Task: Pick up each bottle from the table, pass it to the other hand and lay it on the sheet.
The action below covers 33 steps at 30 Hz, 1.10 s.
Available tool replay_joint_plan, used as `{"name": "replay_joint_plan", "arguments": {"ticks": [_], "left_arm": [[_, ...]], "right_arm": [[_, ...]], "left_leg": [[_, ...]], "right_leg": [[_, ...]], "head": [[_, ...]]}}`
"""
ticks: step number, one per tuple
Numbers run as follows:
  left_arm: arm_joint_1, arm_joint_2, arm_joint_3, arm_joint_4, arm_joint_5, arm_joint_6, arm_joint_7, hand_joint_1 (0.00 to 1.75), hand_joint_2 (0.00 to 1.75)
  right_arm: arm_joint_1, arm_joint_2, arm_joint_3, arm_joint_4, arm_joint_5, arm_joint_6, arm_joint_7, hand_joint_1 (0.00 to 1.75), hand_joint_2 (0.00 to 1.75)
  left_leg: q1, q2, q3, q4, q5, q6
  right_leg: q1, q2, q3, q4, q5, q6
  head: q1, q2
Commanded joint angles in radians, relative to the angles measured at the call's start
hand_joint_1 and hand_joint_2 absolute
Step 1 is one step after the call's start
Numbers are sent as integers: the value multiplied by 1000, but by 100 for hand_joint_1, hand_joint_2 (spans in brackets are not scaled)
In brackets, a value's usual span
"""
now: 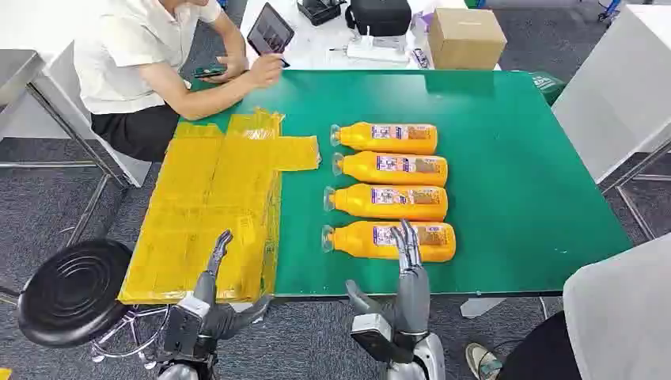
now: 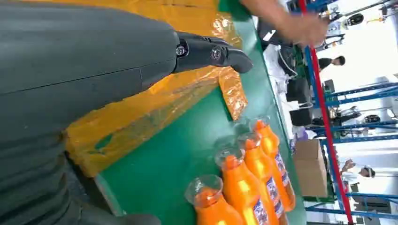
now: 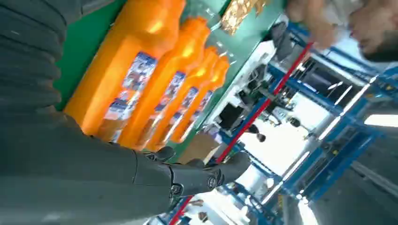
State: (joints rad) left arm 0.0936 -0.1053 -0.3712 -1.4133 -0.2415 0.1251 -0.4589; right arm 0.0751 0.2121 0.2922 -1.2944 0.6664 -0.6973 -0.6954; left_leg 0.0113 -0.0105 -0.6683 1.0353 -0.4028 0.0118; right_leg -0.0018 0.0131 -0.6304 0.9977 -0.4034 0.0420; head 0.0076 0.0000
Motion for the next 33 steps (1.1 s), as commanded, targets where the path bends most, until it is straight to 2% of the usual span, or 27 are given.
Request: {"name": "replay_joint_plan", "arguments": {"ticks": [1, 8, 10, 12, 14, 18, 20, 23, 25, 29, 31, 32, 33], "left_arm": [[-57, 4, -87, 79, -7, 10, 39, 0, 175], [-51, 1, -101, 79, 22, 42, 34, 0, 175], [-57, 2, -108, 103, 29, 49, 37, 0, 175], [-59, 3, -110, 115, 31, 52, 37, 0, 175], [-62, 3, -115, 122, 30, 55, 39, 0, 175], [-64, -1, -122, 121, 28, 55, 40, 0, 175], [-70, 0, -126, 124, 29, 52, 42, 0, 175], [-103, -7, -135, 156, 25, 25, 53, 0, 175], [-128, -18, -140, 183, 21, 9, 50, 0, 175], [-161, -31, -154, 220, 23, -7, 46, 0, 175], [-167, -32, -159, 225, 23, -10, 46, 0, 175], [-170, -31, -164, 227, 23, -14, 46, 0, 175], [-170, -31, -164, 227, 23, -14, 46, 0, 175]], "right_arm": [[80, -14, -96, -76, -18, -1, -3, 0, 175], [50, -49, -107, -50, 1, -1, -2, 0, 175], [25, -65, -104, -7, 50, -1, 46, 0, 175], [21, -61, -125, 3, 90, -1, 43, 0, 175], [16, -51, -131, 30, 67, -1, 16, 0, 175], [8, -64, -103, 44, 62, -1, 38, 0, 175], [5, -51, -144, 43, 143, -1, 66, 0, 175], [-23, 3, -332, 44, 460, -1, 76, 0, 175], [-63, -4, -401, 69, 545, -1, 67, 0, 175], [-144, -69, -413, 140, 685, -1, 175, 0, 175], [-173, -95, -392, 167, 703, -1, 214, 0, 175], [-202, -120, -362, 216, 725, -1, 277, 0, 175], [-202, -120, -362, 216, 725, -1, 277, 0, 175]], "left_leg": [[-1, -2, 5, -2, -1, 0], [-1, -1, 5, -2, -2, 0], [-1, 0, 6, -2, -2, 0], [-1, 1, 7, -3, -2, 0], [0, 1, 4, -2, -1, 0], [-1, 1, 8, -3, -3, 0], [0, 1, 4, -1, -2, 0], [-1, 1, 11, -3, -4, 0], [-1, -1, 3, -1, -1, 0], [-1, -1, 6, -3, 0, 1], [-1, 0, 4, -2, 0, 1], [-1, 2, 6, -2, 0, 2], [-1, 2, 5, -2, 0, 2]], "right_leg": [[-1, -3, 5, -1, -2, 0], [0, -3, 5, -1, -2, 0], [0, -2, 6, -1, -2, 0], [0, -2, 7, -2, -1, 0], [0, -1, 3, -2, 0, 0], [0, -2, 8, -2, -2, 0], [0, -1, 4, -2, -1, 0], [0, -2, 11, -3, -3, -1], [0, -2, 4, -1, -1, 0], [-1, -3, 7, -2, 0, 0], [0, -1, 5, -2, 0, 0], [0, 0, 7, -3, 0, 0], [-1, 0, 6, -2, 1, 0]], "head": [[-1, 0], [0, 0], [-1, 0], [0, 0], [-1, 0], [-1, 0], [0, 0], [-1, 0], [0, 0], [-1, 0], [0, 0], [0, 0], [-1, 0]]}}
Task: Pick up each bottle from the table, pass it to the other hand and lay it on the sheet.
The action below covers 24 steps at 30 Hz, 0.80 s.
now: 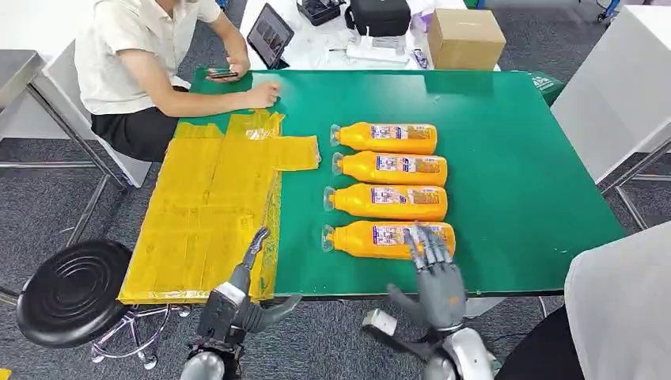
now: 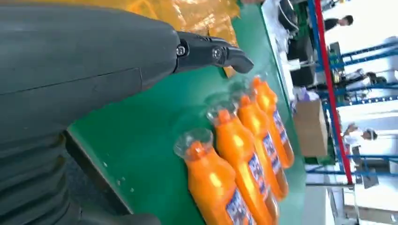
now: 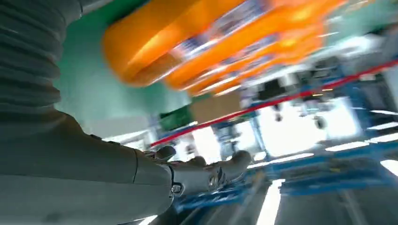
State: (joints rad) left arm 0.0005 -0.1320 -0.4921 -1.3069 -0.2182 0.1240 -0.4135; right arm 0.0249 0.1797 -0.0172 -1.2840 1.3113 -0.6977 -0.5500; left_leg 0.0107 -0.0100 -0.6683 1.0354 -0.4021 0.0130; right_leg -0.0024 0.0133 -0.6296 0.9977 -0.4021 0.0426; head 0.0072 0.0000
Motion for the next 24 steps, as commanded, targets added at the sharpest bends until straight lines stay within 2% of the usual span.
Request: {"name": "replay_joint_plan", "arguments": {"ticks": [1, 9, 10, 11, 15, 17, 24], "left_arm": [[-79, -4, -46, 121, 0, -14, 1, 0, 175], [-75, -10, -45, 111, 5, -24, -5, 0, 175], [-77, -10, -51, 115, 4, -26, -5, 0, 175], [-78, -11, -54, 118, 3, -27, -5, 0, 175], [-83, -13, -61, 121, 2, -26, -5, 0, 175], [-88, -13, -66, 123, 2, -28, -5, 0, 175], [-92, -11, -77, 121, 6, -31, -9, 0, 175]], "right_arm": [[-175, -105, -28, 240, 86, 0, 164, 0, 175], [-256, -145, 105, 424, 29, 0, 271, 0, 175], [-281, -160, 138, 487, 26, 0, 306, 0, 175], [-304, -172, 170, 540, 11, 0, 328, 0, 175], [-338, -189, 199, 606, -19, 18, 341, 0, 175], [-365, -194, 214, 649, -52, 43, 336, 0, 175], [-393, -204, 245, 697, -67, 58, 352, 0, 175]], "left_leg": [[-1, 1, 4, -2, 0, 0], [-1, 2, 5, -1, -1, 0], [-1, 4, 9, -2, -2, 0], [-1, 3, 7, -2, -2, 0], [-1, 2, 8, -2, -2, 0], [-1, 1, 4, -1, -1, 0], [-1, 0, 6, -1, -1, 0]], "right_leg": [[0, 0, 4, -2, 0, 0], [-1, 0, 5, -2, 0, 0], [-1, 1, 9, -3, -1, 0], [0, 1, 7, -2, -1, 0], [-1, 0, 8, -2, -1, 0], [-1, 0, 4, -1, 0, 0], [-1, -2, 6, -1, -1, 0]], "head": [[0, 0], [0, 0], [-1, 0], [0, 0], [0, 0], [0, 0], [0, 0]]}}
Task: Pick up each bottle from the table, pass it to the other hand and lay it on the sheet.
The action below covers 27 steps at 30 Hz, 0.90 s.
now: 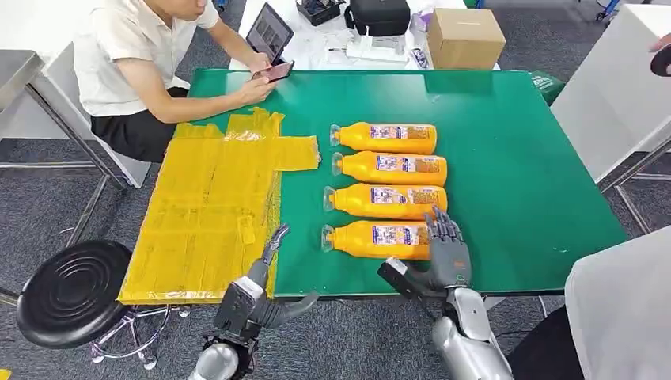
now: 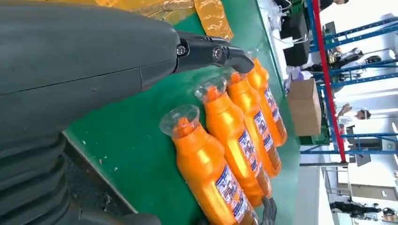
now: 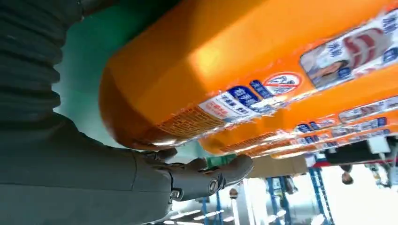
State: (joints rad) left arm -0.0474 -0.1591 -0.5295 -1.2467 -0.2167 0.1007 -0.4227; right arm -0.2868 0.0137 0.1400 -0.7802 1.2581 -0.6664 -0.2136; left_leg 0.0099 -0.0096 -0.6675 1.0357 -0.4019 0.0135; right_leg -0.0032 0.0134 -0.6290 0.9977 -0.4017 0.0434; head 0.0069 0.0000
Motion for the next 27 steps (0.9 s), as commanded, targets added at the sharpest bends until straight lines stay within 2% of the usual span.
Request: {"name": "replay_joint_plan", "arguments": {"ticks": [1, 10, 12, 13, 14, 27], "left_arm": [[-49, 16, -44, 62, 10, -9, -4, 0, 175], [-55, 17, -59, 50, 22, -14, -8, 0, 175], [-57, 19, -63, 48, 25, -14, -7, 0, 175], [-56, 21, -65, 45, 25, -15, -7, 0, 175], [-55, 23, -67, 43, 27, -16, -5, 0, 175], [-57, 25, -69, 41, 34, -19, 0, 0, 175]], "right_arm": [[-96, -42, 101, 215, -23, 27, 25, 0, 175], [-150, -45, 154, 283, 9, 49, 67, 0, 175], [-163, -43, 168, 302, 1, 108, 62, 0, 175], [-161, -43, 173, 305, -6, 127, 60, 140, 175], [-158, -44, 177, 306, -22, 157, 57, 173, 175], [-133, -51, 201, 315, -48, 170, 54, 175, 175]], "left_leg": [[0, 0, 4, -1, -1, 0], [0, 0, 10, -2, -1, 0], [0, 0, 10, -2, -1, 0], [0, 1, 9, -1, -1, 0], [0, 0, 8, -1, 0, 0], [0, -3, 19, -4, -1, 0]], "right_leg": [[0, -2, 4, -1, -1, -1], [0, -3, 9, -2, -1, -1], [0, -2, 9, -1, -1, -1], [0, -2, 8, -1, 0, -1], [0, -2, 7, -1, 0, -1], [1, -6, 18, -4, -1, -2]], "head": [[0, 0], [0, 0], [0, 0], [0, 0], [0, 0], [0, 0]]}}
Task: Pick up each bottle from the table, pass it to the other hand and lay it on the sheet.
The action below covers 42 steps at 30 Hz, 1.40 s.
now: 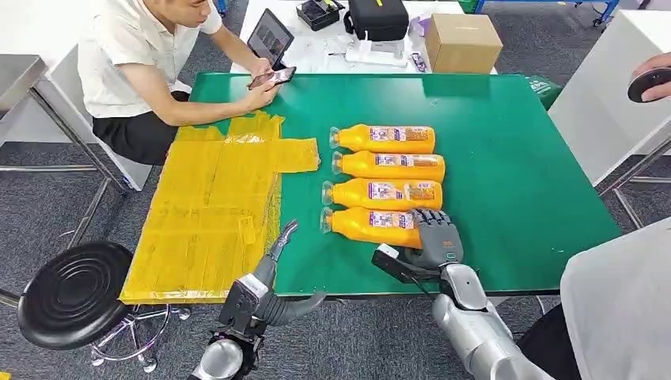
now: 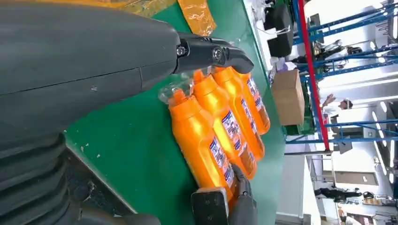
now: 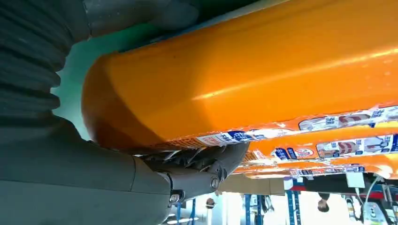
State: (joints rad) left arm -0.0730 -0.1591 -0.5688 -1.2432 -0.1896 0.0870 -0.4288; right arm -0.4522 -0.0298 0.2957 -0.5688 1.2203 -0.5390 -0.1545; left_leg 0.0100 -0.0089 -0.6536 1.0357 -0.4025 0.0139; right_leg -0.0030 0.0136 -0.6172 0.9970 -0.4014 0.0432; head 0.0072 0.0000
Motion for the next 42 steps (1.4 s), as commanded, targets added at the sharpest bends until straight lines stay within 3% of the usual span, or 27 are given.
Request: {"name": "replay_joint_plan", "arguments": {"ticks": [1, 10, 11, 13, 16, 19, 24, 29, 30, 38, 42], "left_arm": [[-32, 25, -30, 37, 7, -5, 7, 0, 175], [-19, 27, -18, 26, 19, 2, 6, 0, 175], [-12, 18, -2, 21, 36, 14, 0, 0, 175], [4, 0, 26, 11, 89, 23, -2, 0, 175], [46, -33, 77, -7, 258, 6, 43, 0, 175], [79, -15, 74, -41, 392, 3, 72, 0, 175], [118, 21, 65, -82, 582, -17, 122, 0, 175], [112, 52, 30, -89, 631, -43, 127, 0, 175], [92, 74, -11, -89, 595, -74, 104, 0, 175], [84, 66, -10, -75, 592, -75, 102, 0, 175], [47, 59, -26, -17, 527, -102, 115, 0, 175]], "right_arm": [[37, -9, 49, 106, -8, 45, -5, 173, 175], [84, -3, 32, 92, -65, 14, -54, 169, 175], [107, 19, -26, 55, -187, 21, -166, 175, 175], [145, 53, -69, -14, -345, 41, -285, 175, 175], [204, 84, -79, -154, -486, 52, -351, 175, 175], [258, 74, -37, -296, -550, 43, -331, 175, 175], [280, 70, -8, -366, -619, 23, -338, 175, 175], [249, 88, 21, -345, -635, 20, -338, 169, 175], [224, 94, 54, -310, -638, 47, -339, 175, 175], [209, 99, 67, -283, -637, 35, -339, 175, 175], [159, 150, 155, -189, -612, 74, -361, 173, 175]], "left_leg": [[0, -3, 6, -5, 0, -1], [1, -3, 7, -3, -1, -1], [0, -4, 9, -4, -1, -1], [1, -3, 8, -3, -2, -1], [2, 1, 8, -1, -3, -1], [1, 1, 8, -2, -4, -1], [1, 1, 6, -1, -5, -1], [1, 3, 3, -1, -5, -1], [0, 3, 2, -1, -5, -1], [0, 1, -1, -1, -4, -1], [0, 3, 0, -2, -5, -1]], "right_leg": [[0, -6, 7, -4, -2, -2], [1, -5, 8, -3, -2, -1], [1, -6, 9, -4, -2, -1], [1, -5, 9, -3, -2, -1], [2, -1, 8, -2, -2, -1], [2, -1, 8, -2, -3, -2], [2, -1, 6, -1, -4, -2], [1, 2, 3, -1, -3, -2], [1, 2, 2, 0, -3, -2], [1, 0, 0, 0, -3, -1], [1, 2, 0, -1, -3, -2]], "head": [[0, 0], [0, 0], [0, 0], [0, 0], [0, 0], [0, 0], [0, 0], [0, 0], [0, 0], [0, 0], [0, 0]]}}
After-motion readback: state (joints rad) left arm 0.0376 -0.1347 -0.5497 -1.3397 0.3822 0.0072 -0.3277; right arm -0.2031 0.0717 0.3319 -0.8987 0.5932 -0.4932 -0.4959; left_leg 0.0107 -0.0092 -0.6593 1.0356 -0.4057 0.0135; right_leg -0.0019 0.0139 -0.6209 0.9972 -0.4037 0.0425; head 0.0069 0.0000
